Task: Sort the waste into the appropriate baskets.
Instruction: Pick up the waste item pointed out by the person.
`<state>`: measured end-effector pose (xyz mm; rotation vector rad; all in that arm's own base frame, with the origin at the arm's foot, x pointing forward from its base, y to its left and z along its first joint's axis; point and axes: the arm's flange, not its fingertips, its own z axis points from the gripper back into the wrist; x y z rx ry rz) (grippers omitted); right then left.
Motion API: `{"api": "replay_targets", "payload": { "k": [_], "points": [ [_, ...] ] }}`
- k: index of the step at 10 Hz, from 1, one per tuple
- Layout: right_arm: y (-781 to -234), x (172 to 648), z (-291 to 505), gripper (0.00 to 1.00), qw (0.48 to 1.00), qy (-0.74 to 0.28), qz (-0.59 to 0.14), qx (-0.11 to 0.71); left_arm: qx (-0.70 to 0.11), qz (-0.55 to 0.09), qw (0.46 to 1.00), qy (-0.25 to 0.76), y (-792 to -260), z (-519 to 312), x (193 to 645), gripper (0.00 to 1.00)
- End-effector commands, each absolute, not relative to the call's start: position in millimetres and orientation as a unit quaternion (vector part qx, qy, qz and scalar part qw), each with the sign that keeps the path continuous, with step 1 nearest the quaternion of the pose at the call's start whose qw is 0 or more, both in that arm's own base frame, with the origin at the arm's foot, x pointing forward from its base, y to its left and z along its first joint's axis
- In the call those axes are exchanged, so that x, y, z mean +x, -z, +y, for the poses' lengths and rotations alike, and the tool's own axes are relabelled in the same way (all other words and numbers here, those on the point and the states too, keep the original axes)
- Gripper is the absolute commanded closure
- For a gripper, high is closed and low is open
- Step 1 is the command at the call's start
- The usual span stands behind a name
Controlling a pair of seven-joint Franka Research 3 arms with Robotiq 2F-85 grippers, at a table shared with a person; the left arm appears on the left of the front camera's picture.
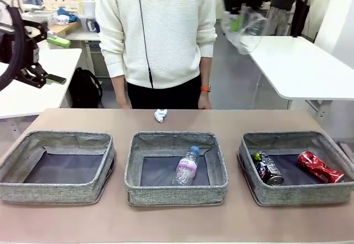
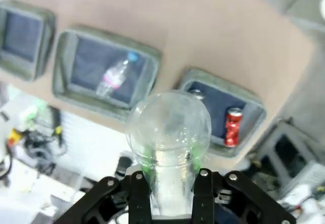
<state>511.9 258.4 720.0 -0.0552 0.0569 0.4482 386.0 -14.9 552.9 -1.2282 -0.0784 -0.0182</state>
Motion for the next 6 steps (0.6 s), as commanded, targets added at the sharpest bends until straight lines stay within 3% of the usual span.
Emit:
{"api": "replay_targets", "payload": {
  "k": [1,2,4,5,6],
  "points": [
    [-707.9,490.4,285.9,0.69,0.917,-0.370,-0.015,-0.146,-0.577,-0.037,0.816,0.010,-556.0,-14.0,384.2,0.00],
    [-720.0,511.9,258.4,0.69,0.974,-0.222,0.028,-0.027,-0.577,-0.037,0.816,0.010,-556.0,-14.0,384.2,0.00],
    [-720.0,511.9,258.4,0.69,0.974,-0.222,0.028,-0.027,-0.577,-0.037,0.816,0.010,-556.0,-14.0,384.2,0.00],
    [-719.1,497.4,282.5,0.69,0.961,-0.267,0.021,-0.072,-0.577,-0.037,0.816,0.010,-556.0,-14.0,384.2,0.00],
    [-728.0,482.3,287.0,0.69,0.978,-0.203,-0.002,-0.046,-0.577,-0.037,0.816,0.010,-556.0,-14.0,384.2,0.00]
  ]
}}
